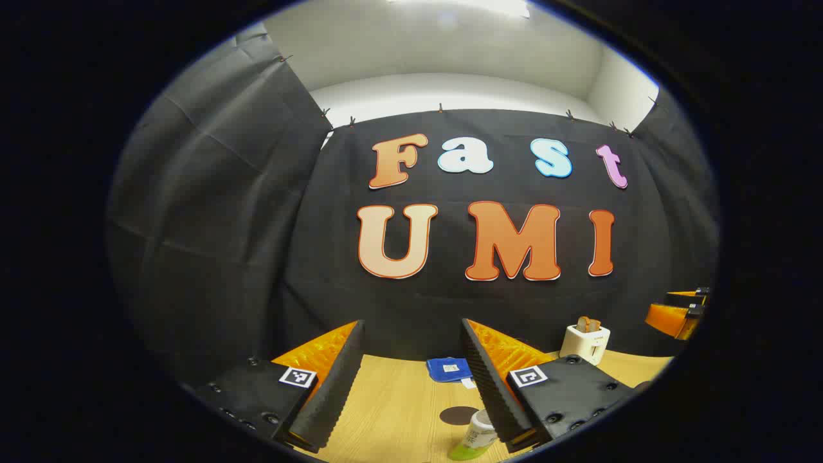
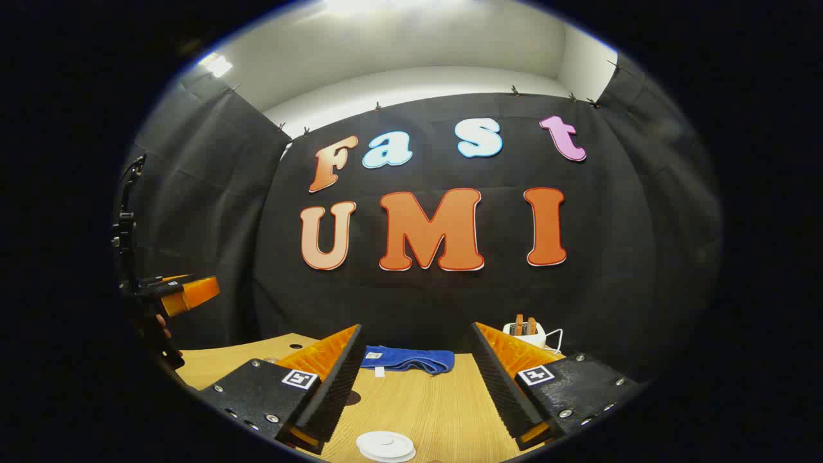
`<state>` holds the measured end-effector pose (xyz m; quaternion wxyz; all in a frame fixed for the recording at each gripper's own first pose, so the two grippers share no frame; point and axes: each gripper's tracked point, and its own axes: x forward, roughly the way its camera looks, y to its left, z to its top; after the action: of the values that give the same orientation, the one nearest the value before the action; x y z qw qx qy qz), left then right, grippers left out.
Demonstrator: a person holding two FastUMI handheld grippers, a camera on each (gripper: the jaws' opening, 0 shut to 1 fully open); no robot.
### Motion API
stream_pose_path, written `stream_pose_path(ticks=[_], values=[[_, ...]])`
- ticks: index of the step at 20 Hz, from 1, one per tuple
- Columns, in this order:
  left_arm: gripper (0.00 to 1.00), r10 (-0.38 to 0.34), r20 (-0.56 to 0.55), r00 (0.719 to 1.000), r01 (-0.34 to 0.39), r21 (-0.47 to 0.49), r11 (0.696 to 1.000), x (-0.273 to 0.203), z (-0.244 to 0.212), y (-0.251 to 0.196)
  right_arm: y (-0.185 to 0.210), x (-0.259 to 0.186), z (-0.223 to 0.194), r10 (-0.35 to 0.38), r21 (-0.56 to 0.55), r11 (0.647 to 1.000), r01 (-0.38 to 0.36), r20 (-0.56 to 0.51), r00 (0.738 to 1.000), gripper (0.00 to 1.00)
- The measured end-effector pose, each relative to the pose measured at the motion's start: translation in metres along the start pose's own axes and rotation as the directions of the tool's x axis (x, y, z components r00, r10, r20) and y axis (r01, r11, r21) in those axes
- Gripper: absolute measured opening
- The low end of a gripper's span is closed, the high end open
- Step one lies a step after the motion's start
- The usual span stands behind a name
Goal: Open the teacup lid with one hand, grasp the water bottle and pour water into the teacup with the other hand; after pouring, place the water bottle on the coaster and then close the teacup lid.
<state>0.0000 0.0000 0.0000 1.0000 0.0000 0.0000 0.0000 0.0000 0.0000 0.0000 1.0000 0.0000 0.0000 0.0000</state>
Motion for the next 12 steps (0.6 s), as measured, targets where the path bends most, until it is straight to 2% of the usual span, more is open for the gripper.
stream_pose_path(ticks=[4, 8, 12], values=[[0.94, -0.005, 0.015, 1.000, 0.005, -0.006, 1.000, 0.0028, 0.0101, -0.0025, 0.0064, 0.0028, 0.0044, 0.023, -0.037, 0.999, -0.022, 0.024, 0.999, 0.97], [0.93, 0.025, 0.013, 1.000, -0.025, 0.013, 1.000, 0.0061, 0.0108, -0.0021, 0.0090, 0.0035, 0.0007, 0.039, -0.068, 0.997, -0.037, 0.027, 0.999, 0.97], [0.94, 0.006, -0.011, 1.000, -0.006, -0.028, 1.000, 0.0074, 0.0046, -0.0064, 0.0065, 0.0036, -0.0045, 0.037, -0.052, 0.998, -0.036, 0.013, 0.999, 0.98]])
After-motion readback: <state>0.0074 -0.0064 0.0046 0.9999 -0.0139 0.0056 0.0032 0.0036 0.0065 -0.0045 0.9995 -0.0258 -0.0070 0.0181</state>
